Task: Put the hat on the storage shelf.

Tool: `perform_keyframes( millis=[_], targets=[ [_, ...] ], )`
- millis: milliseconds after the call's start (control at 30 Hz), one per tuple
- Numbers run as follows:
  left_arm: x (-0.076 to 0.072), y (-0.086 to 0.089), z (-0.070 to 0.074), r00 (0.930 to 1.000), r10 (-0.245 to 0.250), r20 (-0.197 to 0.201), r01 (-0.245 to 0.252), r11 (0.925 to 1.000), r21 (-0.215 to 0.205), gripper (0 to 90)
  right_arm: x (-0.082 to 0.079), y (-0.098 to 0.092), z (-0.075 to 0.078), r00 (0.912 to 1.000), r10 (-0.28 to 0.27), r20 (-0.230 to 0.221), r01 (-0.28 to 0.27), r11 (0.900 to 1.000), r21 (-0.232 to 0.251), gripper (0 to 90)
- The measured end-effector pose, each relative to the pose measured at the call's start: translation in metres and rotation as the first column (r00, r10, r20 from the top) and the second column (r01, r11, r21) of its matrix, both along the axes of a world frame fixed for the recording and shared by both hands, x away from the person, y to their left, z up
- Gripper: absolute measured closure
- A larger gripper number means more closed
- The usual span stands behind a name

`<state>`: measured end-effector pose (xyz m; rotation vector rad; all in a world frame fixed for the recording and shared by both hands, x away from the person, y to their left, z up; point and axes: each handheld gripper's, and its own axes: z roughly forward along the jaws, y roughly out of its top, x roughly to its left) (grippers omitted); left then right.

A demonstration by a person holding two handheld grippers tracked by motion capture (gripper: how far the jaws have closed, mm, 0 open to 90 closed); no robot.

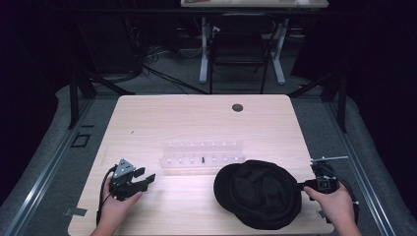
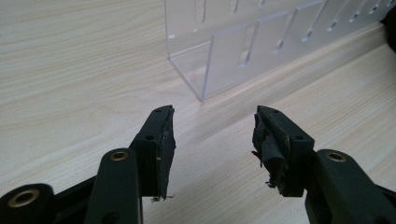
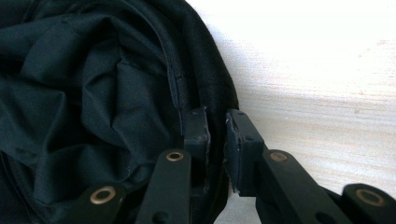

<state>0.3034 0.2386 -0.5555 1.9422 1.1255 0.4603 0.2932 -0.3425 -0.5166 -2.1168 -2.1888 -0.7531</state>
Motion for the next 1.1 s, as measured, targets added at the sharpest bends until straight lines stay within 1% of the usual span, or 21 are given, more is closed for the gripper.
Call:
perform_keyframes(
  millis=[100,167,200,233,267,300,333,433,500,533,567,600,733,767,800,833,900,967,1000,1067,1100],
  targets=[
    [0.000,0.000,0.000,1.0000,0.000,0.001,0.000,1.0000,0.000,48.2,0.004,0.000,-0.001,0.9999,-0.002,-0.013,0.002,1.000,0.009,78.2],
    [0.000,0.000,0.000,1.0000,0.001,-0.001,-0.001,1.0000,0.003,48.2,0.008,-0.004,0.000,0.9981,0.028,-0.055,-0.028,1.000,0.013,78.2],
    [0.000,0.000,0.000,1.0000,0.001,0.000,-0.001,1.0000,0.002,48.2,0.008,-0.004,0.000,0.9981,0.028,-0.055,-0.028,1.000,0.013,78.2],
    [0.000,0.000,0.000,1.0000,0.002,-0.001,-0.001,1.0000,0.002,48.2,0.009,-0.003,-0.001,0.9985,0.010,-0.053,-0.008,1.000,0.027,78.2],
    [0.000,0.000,0.000,1.0000,0.001,-0.001,-0.001,1.0000,0.003,48.2,0.010,-0.004,-0.001,0.9978,0.020,-0.063,-0.018,0.999,0.033,77.9],
    [0.000,0.000,0.000,1.0000,0.001,0.000,-0.001,1.0000,0.003,48.2,0.011,-0.006,-0.001,0.9959,0.035,-0.083,-0.033,0.999,0.026,77.2],
    [0.000,0.000,0.000,1.0000,0.001,0.000,-0.001,1.0000,0.003,48.2,0.013,-0.005,-0.002,0.9958,0.029,-0.087,-0.026,0.999,0.036,76.2],
    [0.000,0.000,0.000,1.0000,0.002,0.001,-0.002,1.0000,0.004,48.2,0.018,-0.005,-0.004,0.9897,0.060,-0.129,-0.059,0.998,0.018,74.8],
    [0.000,0.000,0.000,1.0000,0.003,0.001,-0.003,1.0000,0.004,48.2,0.019,-0.004,-0.005,0.9910,0.052,-0.123,-0.049,0.999,0.021,74.6],
    [0.000,0.000,0.000,1.0000,0.005,-0.001,-0.005,1.0000,0.006,48.2,0.020,-0.005,-0.004,0.9859,0.079,-0.147,-0.077,0.997,0.015,74.3],
    [0.000,0.000,0.000,1.0000,0.005,-0.001,-0.005,1.0000,0.006,48.2,0.021,-0.005,-0.006,0.9862,0.070,-0.150,-0.068,0.997,0.021,74.2],
    [0.000,0.000,0.000,1.0000,0.005,-0.002,-0.005,1.0000,0.006,48.2,0.022,-0.006,-0.007,0.9832,0.080,-0.164,-0.078,0.997,0.016,74.0],
    [0.000,0.000,0.000,1.0000,0.005,-0.002,-0.005,1.0000,0.007,48.2,0.024,-0.003,-0.010,0.9826,0.067,-0.173,-0.064,0.998,0.025,75.6],
    [0.000,0.000,0.000,1.0000,0.005,-0.002,-0.005,1.0000,0.008,48.2,0.026,-0.004,-0.010,0.9770,0.092,-0.192,-0.091,0.996,0.014,76.8],
    [0.000,0.000,0.000,1.0000,0.006,-0.002,-0.006,1.0000,0.008,48.2,0.025,0.001,-0.010,0.9837,0.030,-0.177,-0.028,1.000,0.011,78.1],
    [0.000,0.000,0.000,1.0000,0.006,-0.002,-0.006,0.9999,0.008,48.2,0.027,-0.004,-0.010,0.9733,0.105,-0.204,-0.100,0.994,0.034,79.9],
    [0.000,0.000,0.000,1.0000,0.006,-0.003,-0.006,0.9999,0.009,48.2,0.028,-0.004,-0.010,0.9711,0.109,-0.212,-0.106,0.994,0.025,81.1],
    [0.001,0.000,0.000,1.0000,0.006,-0.004,-0.006,0.9999,0.010,48.2,0.028,-0.002,-0.012,0.9768,0.085,-0.196,-0.077,0.996,0.049,81.4],
    [0.001,0.000,0.000,1.0000,0.006,-0.004,-0.006,0.9999,0.010,48.2,0.028,-0.002,-0.012,0.9768,0.085,-0.196,-0.077,0.996,0.049,81.4],
    [0.001,0.000,0.000,1.0000,0.006,-0.004,-0.006,0.9999,0.011,48.1,0.030,-0.003,-0.010,0.9695,0.110,-0.219,-0.106,0.994,0.030,80.4],
    [0.001,0.000,0.000,1.0000,0.006,-0.003,-0.006,0.9999,0.011,48.1,0.030,-0.003,-0.011,0.9705,0.105,-0.217,-0.101,0.994,0.031,80.1]
  ],
)
